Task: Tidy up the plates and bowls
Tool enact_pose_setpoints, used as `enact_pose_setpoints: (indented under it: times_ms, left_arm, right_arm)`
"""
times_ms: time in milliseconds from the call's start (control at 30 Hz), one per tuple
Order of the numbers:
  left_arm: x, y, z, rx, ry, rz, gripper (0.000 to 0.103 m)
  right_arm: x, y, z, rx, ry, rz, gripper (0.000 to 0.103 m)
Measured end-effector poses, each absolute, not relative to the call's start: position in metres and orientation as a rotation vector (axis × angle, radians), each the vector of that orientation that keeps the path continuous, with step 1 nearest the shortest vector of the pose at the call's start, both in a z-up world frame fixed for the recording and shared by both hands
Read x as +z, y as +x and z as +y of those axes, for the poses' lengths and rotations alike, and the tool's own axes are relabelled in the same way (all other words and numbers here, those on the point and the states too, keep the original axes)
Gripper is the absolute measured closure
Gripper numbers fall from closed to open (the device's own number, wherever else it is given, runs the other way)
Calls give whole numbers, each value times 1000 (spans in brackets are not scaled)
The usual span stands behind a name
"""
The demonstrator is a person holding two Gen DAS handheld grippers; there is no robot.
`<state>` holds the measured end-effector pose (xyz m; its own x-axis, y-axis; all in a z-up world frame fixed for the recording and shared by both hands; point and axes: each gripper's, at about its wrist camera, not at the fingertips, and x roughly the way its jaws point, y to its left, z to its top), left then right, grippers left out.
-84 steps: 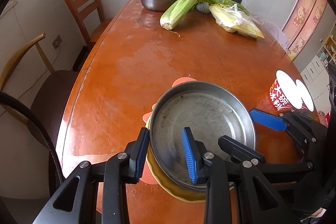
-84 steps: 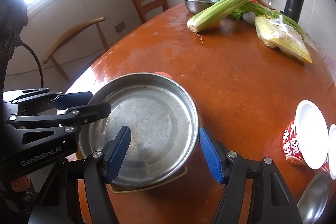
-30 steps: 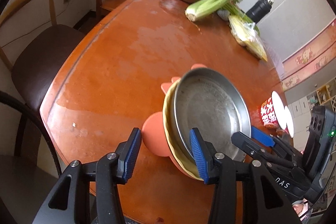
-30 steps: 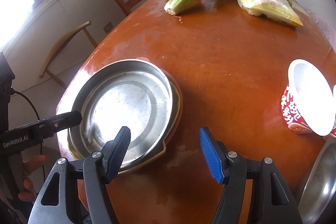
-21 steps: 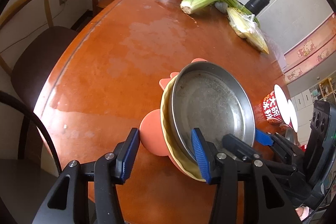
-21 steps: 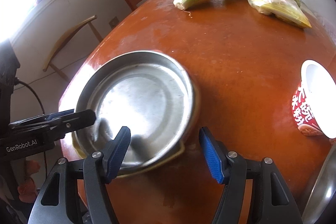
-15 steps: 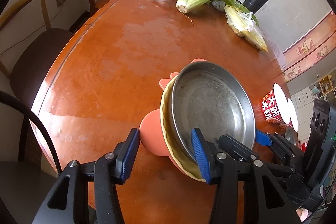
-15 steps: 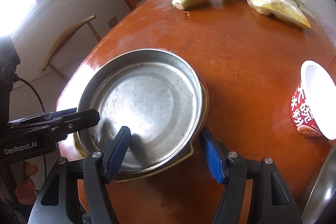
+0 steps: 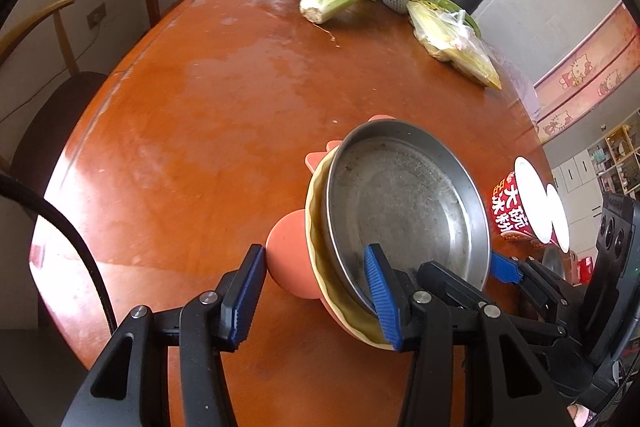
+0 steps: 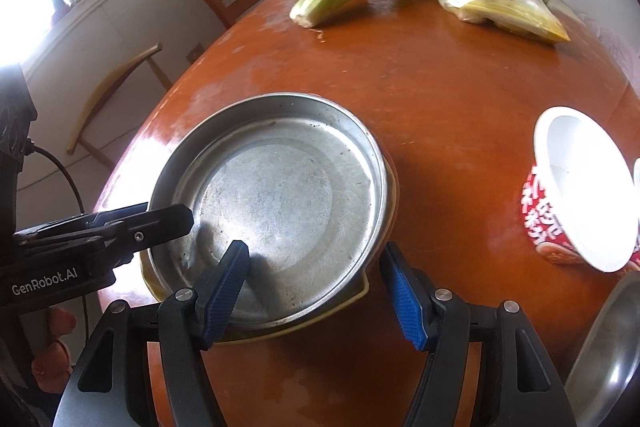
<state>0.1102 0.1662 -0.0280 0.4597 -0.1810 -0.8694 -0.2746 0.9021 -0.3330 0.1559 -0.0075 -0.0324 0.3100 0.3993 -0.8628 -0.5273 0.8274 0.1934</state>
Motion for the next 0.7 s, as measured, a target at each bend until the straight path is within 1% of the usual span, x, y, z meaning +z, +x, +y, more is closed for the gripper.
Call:
enact_pose_setpoints:
  times_ms: [367,700]
  left_arm:
    - [-28,137,151,45,-421,1106,53]
    - [-30,140,154,50,-415,1112,53]
  right_arm:
    - [-32,170,-22,575,-117,1095,33]
    - [-31,171,-22,558,-122,1087,33]
